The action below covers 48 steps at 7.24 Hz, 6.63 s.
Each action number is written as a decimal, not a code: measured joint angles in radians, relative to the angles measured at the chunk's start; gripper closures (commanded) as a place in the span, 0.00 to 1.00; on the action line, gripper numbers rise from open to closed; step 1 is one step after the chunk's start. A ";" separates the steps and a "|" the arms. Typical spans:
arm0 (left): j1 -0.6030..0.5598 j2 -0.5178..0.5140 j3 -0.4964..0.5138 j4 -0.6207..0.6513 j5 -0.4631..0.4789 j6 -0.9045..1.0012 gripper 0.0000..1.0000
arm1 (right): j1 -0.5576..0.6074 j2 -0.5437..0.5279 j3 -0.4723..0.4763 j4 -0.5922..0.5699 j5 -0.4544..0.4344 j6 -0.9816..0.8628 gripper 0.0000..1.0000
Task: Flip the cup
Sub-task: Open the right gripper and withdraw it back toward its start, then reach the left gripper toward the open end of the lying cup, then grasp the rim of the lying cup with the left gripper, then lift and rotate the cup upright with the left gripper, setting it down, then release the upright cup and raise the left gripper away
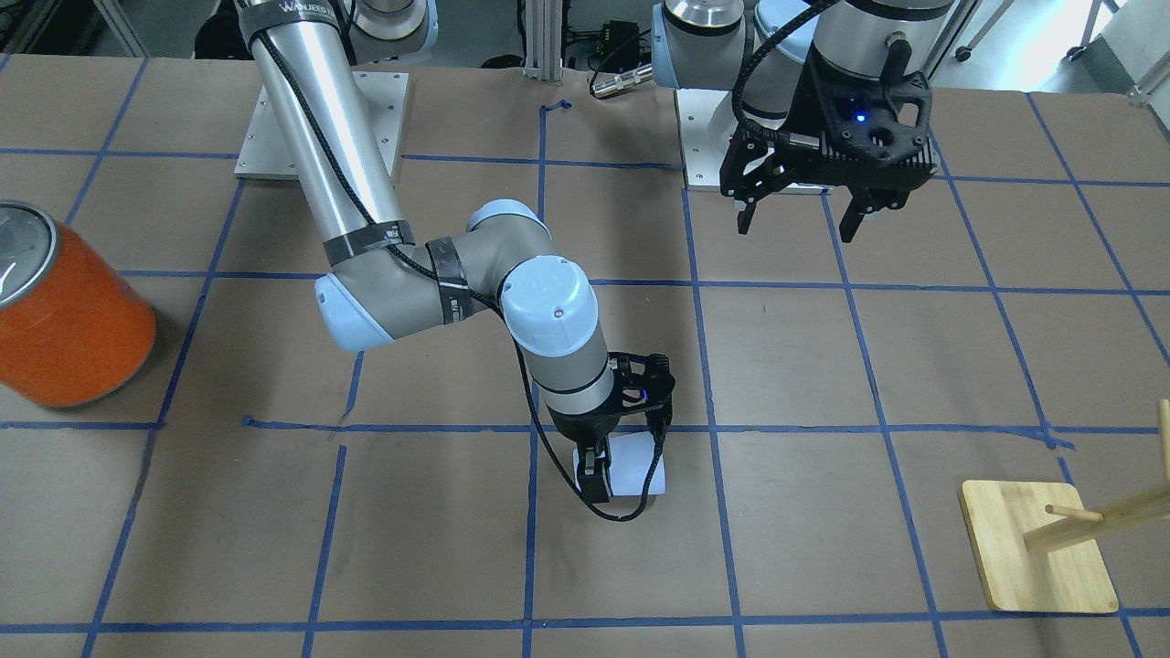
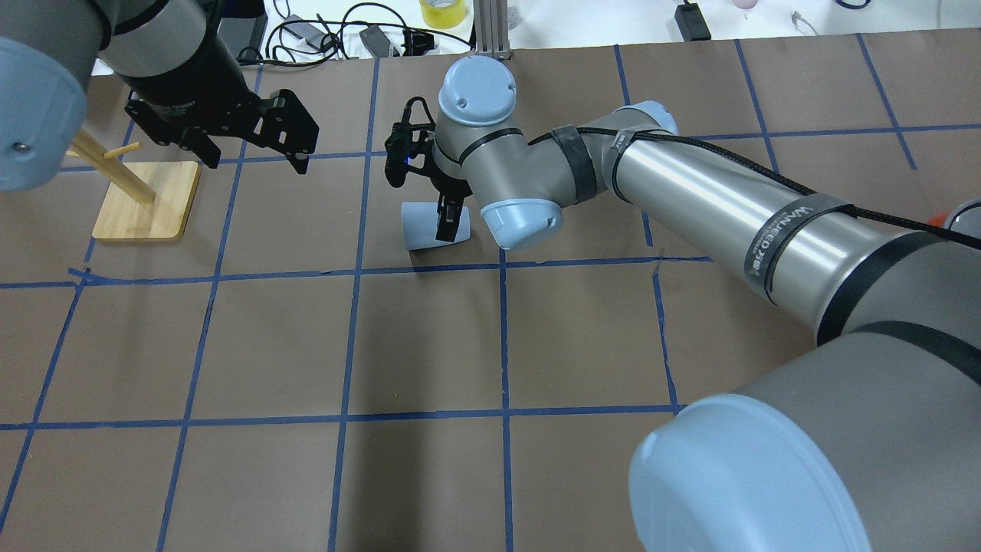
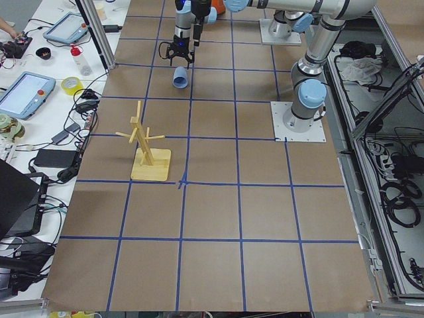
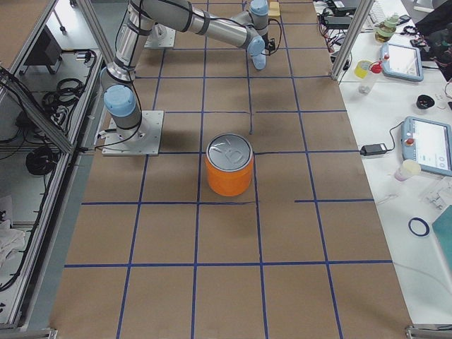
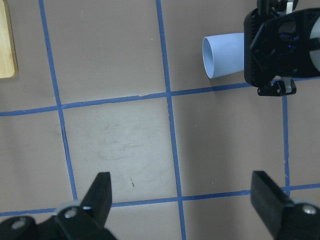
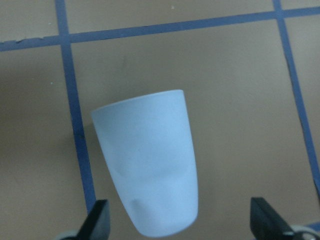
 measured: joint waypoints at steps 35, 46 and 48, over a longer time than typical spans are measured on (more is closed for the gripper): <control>0.142 -0.406 -0.144 0.635 -0.543 -0.207 0.96 | -0.423 -0.512 0.045 0.721 -0.150 0.909 0.00; 0.137 -0.537 -0.015 0.580 0.001 0.163 0.24 | -0.423 -0.512 0.045 0.721 -0.143 0.910 0.00; 0.136 -0.509 -0.015 0.574 0.019 0.163 0.08 | -0.423 -0.513 0.045 0.721 -0.141 0.910 0.00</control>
